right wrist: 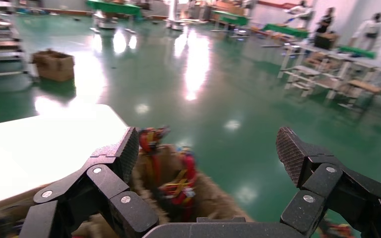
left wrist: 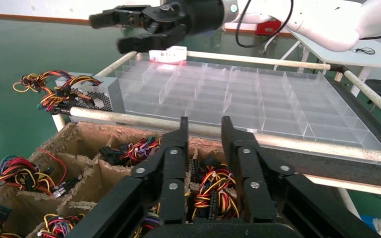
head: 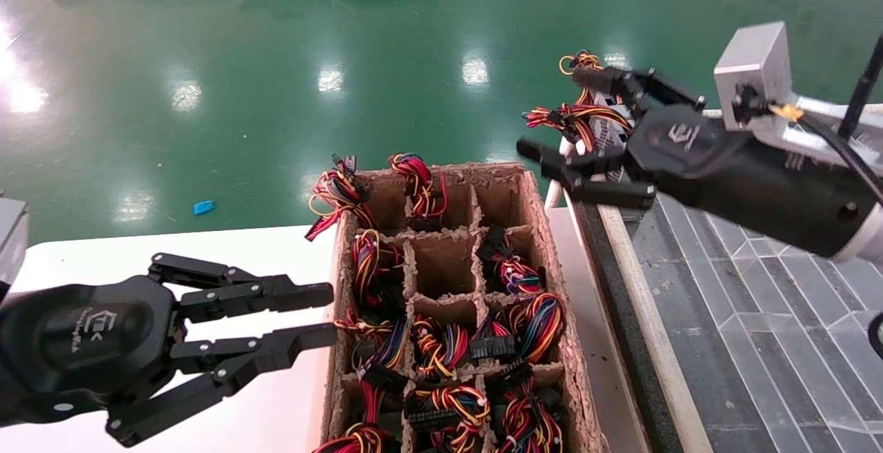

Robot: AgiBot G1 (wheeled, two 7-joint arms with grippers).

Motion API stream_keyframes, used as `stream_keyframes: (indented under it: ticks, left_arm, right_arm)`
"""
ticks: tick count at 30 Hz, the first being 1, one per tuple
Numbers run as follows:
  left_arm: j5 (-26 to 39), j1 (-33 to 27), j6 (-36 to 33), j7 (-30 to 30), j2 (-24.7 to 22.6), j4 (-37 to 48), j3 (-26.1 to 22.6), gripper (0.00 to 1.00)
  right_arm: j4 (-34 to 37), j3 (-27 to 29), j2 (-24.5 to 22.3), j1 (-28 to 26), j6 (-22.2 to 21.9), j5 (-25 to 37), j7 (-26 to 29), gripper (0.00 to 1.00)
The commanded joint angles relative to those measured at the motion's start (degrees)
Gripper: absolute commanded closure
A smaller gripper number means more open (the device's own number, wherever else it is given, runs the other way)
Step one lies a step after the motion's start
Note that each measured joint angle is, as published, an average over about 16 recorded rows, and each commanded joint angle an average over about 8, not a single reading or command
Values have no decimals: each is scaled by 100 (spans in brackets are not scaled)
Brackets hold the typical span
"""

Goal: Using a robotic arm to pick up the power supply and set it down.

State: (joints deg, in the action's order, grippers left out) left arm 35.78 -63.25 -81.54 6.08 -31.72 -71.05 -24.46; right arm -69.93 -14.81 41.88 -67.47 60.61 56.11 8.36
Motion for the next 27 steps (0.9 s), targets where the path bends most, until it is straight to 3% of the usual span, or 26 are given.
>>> stream_keyframes:
  ticks: [1,27]
  left_arm:
    - [0,0,0,0,0,0,0,0]
    - [0,0,0,0,0,0,0,0]
  right_arm:
    - [-26,-8,-48,41,176,-100,17,0]
    - [-354,-116,-665,572,2429,-1380,231,0]
